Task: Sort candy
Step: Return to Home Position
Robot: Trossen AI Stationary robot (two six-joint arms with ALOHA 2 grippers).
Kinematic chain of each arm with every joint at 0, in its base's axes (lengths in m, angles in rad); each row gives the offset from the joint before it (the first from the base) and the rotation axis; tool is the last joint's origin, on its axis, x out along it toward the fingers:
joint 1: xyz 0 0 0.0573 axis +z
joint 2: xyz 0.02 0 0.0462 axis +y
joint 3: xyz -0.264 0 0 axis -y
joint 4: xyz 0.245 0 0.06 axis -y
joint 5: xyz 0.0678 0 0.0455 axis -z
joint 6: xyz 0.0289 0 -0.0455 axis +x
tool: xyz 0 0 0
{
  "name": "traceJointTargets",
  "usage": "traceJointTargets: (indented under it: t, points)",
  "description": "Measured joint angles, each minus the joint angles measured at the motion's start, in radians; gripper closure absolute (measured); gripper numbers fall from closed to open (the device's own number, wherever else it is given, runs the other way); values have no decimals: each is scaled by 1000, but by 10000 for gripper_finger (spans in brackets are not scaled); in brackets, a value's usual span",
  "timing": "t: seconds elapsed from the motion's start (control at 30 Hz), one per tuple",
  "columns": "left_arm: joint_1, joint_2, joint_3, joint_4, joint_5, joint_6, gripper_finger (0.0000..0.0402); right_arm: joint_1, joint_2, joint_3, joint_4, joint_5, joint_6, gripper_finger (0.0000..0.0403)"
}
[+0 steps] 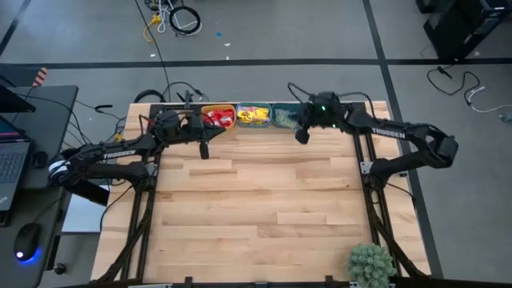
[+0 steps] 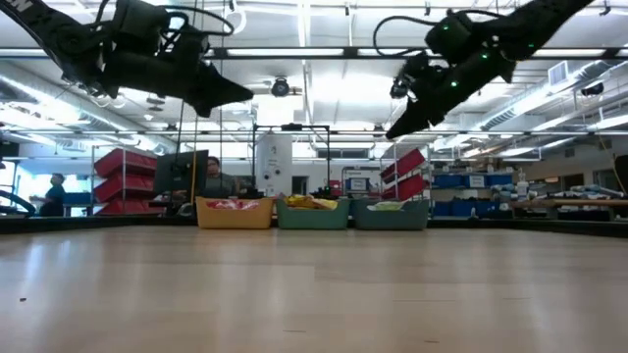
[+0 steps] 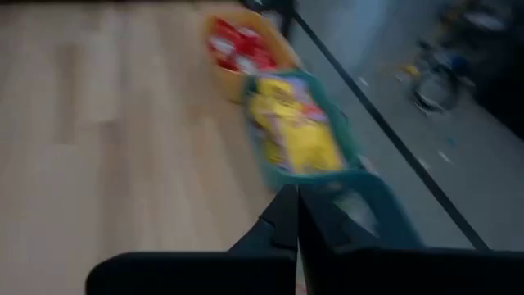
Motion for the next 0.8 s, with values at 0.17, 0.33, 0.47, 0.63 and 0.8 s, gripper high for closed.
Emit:
traceJointTargets:
  t: [0.17, 0.33, 0.47, 0.63, 0.8]
  points:
    - [-35, -1, 0, 32, -1, -1, 402, 70, -65, -141, 185, -80, 19, 403]
    - [-55, -1, 0, 45, -1, 0, 402, 157, -109, -257, 376, -79, 74, 403]
    - [-63, -1, 0, 58, -1, 7, 402, 256, -127, -357, 568, -30, 114, 403]
    - [-63, -1, 0, 58, -1, 7, 402, 391, -151, -443, 689, 154, 131, 403]
    - [-63, -1, 0, 59, -1, 11, 402, 481, -217, -489, 686, 199, 132, 403]
